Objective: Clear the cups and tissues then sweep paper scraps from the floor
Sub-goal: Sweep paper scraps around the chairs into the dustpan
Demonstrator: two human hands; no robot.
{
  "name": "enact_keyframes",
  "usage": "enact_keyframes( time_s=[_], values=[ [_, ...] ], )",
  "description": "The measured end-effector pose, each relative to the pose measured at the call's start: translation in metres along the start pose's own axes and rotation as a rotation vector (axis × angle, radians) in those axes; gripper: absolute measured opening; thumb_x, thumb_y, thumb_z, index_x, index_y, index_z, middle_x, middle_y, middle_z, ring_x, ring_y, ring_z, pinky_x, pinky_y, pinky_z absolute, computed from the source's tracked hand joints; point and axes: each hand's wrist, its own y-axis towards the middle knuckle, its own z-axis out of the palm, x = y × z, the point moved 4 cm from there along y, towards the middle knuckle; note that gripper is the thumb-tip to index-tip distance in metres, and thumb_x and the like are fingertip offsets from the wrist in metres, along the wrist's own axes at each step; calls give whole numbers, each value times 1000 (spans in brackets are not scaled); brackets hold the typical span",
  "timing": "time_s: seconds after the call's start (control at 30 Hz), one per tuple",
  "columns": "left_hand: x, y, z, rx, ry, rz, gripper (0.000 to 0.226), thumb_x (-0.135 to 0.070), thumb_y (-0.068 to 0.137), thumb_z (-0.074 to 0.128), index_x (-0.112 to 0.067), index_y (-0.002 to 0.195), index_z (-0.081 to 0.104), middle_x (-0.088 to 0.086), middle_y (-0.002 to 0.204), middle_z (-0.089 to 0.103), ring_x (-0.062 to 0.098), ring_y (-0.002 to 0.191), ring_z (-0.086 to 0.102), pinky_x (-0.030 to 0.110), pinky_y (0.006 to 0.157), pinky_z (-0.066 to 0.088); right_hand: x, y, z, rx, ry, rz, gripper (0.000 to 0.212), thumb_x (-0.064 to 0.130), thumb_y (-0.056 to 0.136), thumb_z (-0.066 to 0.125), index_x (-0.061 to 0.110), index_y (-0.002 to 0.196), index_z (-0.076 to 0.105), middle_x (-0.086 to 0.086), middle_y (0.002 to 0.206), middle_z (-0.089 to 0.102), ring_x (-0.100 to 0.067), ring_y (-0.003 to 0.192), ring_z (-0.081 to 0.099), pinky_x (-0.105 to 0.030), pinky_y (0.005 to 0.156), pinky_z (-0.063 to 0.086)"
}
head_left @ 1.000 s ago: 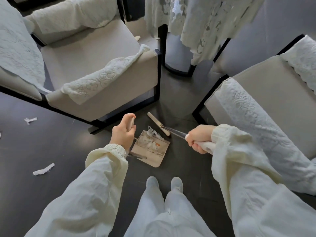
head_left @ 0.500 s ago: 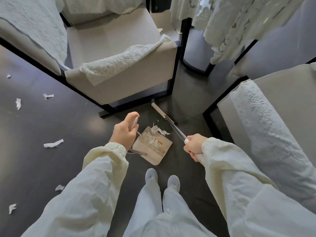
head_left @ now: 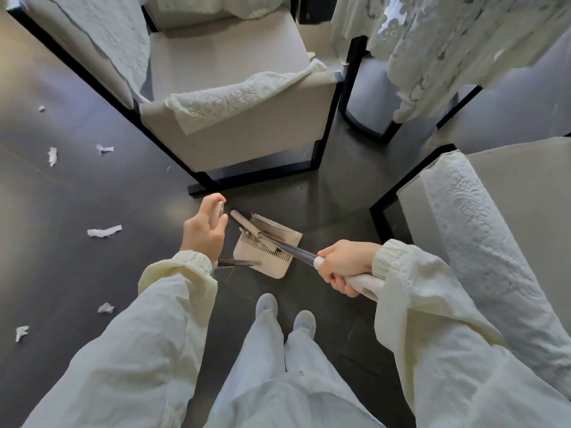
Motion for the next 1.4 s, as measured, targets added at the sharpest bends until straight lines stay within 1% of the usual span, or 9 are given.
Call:
enact_keyframes(
  time_s=[0.07,0.13,0.37,0.53,0.7,0.9,1.1,1.2,1.4],
  values=[
    [10,-12,-16,-67,-2,-29,27,-15,92,53,-37,108,49,5,82,62,14,56,54,35,61,55,12,-8,4,12,-40,-17,40,12,87,52,16,127,54,-5,63,53,-8,46,47,-18,43,44],
    [20,-25,-35,-139,3,-68,26,-16,92,53,-37,107,49,6,83,61,18,52,51,39,61,56,27,-16,10,19,-79,-38,39,12,87,52,15,126,54,-4,59,52,-7,41,46,-17,40,43],
    [64,-84,-99,-411,-9,-231,28,-16,91,54,-39,106,49,-13,76,56,31,58,56,46,67,55,83,-40,50,28,-196,-121,45,5,87,47,13,131,53,-5,54,45,-8,31,41,-14,33,36],
    [98,-117,-150,-602,-20,-327,28,-16,91,54,-39,105,49,-3,75,56,36,60,58,49,65,55,130,-46,105,31,-291,-265,28,1,88,47,11,111,57,-7,61,44,-9,31,42,-14,34,35],
    [133,-130,-209,-730,24,-401,26,-21,91,54,-42,106,48,2,81,57,35,66,62,47,64,56,159,-21,190,-18,-470,-452,44,9,93,46,21,136,43,-5,64,49,-13,47,45,-19,39,39],
    [178,-126,-284,-773,-2,-436,26,-20,90,53,-41,105,49,-14,71,49,36,62,59,48,60,56,209,20,268,-46,-412,-483,56,11,93,48,29,144,35,-3,67,51,-13,49,46,-19,38,41],
    [225,-103,-361,-759,-9,-455,26,-19,90,54,-40,105,49,3,74,57,39,63,60,48,62,55,282,43,323,-64,-350,-492,60,8,94,48,28,148,28,-4,70,50,-13,50,44,-16,36,38],
    [242,-87,-391,-766,-9,-453,26,-18,90,54,-39,105,50,4,74,58,38,63,60,47,63,55,309,49,334,-35,-285,-498,65,3,94,45,24,151,21,-7,65,45,-14,47,39,-19,37,38],
    [267,-23,-432,-739,-4,-442,28,-20,89,55,-43,103,49,6,73,58,39,61,60,48,62,55,387,73,337,-11,-128,-477,71,2,92,55,22,151,20,-9,64,44,-14,48,38,-21,37,39]
  ],
)
